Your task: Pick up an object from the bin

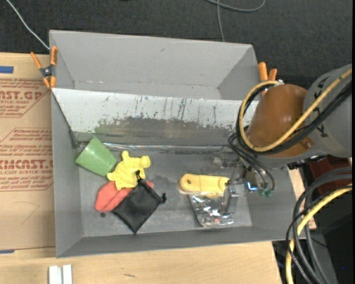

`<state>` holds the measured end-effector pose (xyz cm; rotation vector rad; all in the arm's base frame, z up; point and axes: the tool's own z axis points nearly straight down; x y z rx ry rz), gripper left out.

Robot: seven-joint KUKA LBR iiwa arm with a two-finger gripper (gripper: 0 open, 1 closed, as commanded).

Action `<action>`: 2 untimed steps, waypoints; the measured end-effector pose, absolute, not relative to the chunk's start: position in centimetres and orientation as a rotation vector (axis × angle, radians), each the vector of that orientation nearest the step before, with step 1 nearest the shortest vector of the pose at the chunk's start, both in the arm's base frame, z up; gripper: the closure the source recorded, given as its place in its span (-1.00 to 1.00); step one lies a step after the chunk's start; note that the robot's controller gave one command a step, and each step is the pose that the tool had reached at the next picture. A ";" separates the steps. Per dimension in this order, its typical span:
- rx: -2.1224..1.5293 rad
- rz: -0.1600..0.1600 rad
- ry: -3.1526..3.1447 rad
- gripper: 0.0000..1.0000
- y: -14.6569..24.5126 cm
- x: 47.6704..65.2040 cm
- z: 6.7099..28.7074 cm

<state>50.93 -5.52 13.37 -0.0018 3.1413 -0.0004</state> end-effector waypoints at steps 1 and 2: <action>0.070 0.001 3.146 -1.00 -6.1 54.1 7.0; 0.029 0.000 3.140 -1.00 -6.9 54.3 7.0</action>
Offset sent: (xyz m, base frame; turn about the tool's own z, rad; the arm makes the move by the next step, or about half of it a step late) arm 0.0333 -0.0150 -0.0637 0.0205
